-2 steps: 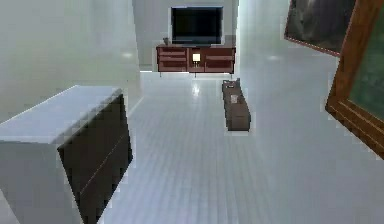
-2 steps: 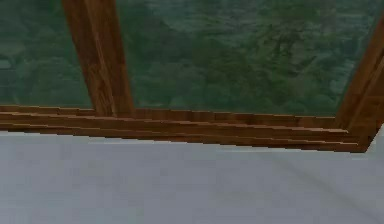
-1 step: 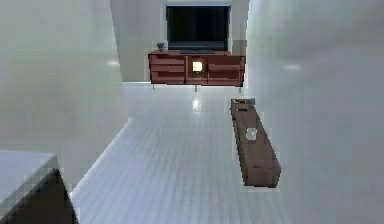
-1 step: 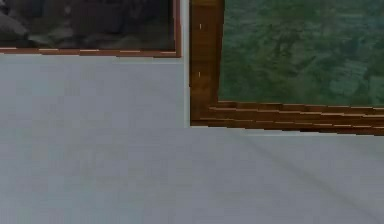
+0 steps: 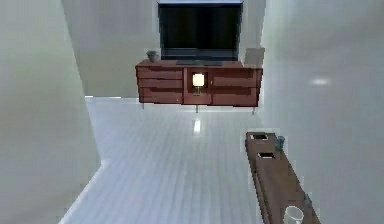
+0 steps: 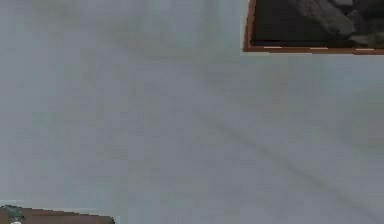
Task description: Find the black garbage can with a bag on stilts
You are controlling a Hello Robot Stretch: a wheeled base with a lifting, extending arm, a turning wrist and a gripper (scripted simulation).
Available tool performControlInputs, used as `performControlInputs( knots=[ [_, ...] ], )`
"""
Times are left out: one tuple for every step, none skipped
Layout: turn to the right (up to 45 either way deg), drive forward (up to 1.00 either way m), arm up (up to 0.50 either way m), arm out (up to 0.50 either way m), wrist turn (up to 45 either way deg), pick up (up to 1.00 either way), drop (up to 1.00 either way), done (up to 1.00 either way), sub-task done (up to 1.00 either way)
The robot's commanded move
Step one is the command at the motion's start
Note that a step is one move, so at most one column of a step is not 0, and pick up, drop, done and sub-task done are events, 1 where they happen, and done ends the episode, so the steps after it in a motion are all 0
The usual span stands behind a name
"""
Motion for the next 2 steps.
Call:
performControlInputs(
  knots=[
    [18.0,0.00,0.00,0.00,0.0,0.00,0.00,0.00,0.00],
    [0.0,0.10,0.00,0.00,0.0,0.00,0.00,0.00,0.00]
  ],
)
